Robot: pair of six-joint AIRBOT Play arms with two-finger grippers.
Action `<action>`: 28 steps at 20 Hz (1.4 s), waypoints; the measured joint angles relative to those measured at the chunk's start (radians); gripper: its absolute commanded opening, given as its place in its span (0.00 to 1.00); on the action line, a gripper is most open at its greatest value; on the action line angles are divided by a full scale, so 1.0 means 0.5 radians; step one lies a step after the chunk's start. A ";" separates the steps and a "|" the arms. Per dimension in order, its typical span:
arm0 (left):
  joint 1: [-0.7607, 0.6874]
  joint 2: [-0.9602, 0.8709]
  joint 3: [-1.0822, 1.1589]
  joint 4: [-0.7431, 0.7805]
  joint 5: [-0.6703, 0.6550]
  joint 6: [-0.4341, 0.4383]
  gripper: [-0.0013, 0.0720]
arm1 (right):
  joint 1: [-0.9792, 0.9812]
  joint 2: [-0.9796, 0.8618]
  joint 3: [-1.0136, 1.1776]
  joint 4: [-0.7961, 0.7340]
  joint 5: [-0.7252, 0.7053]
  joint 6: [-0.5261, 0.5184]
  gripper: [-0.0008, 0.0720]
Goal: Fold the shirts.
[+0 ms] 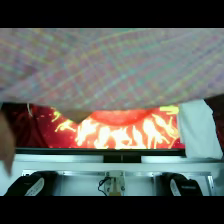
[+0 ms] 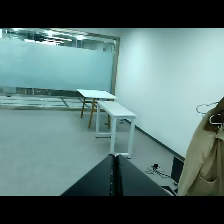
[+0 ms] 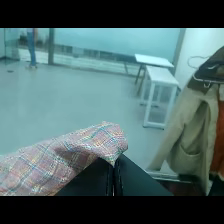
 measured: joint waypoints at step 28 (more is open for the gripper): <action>0.041 -1.410 -1.051 -0.053 -0.246 0.012 0.85 | -0.003 -1.939 -0.414 0.760 0.154 0.278 0.70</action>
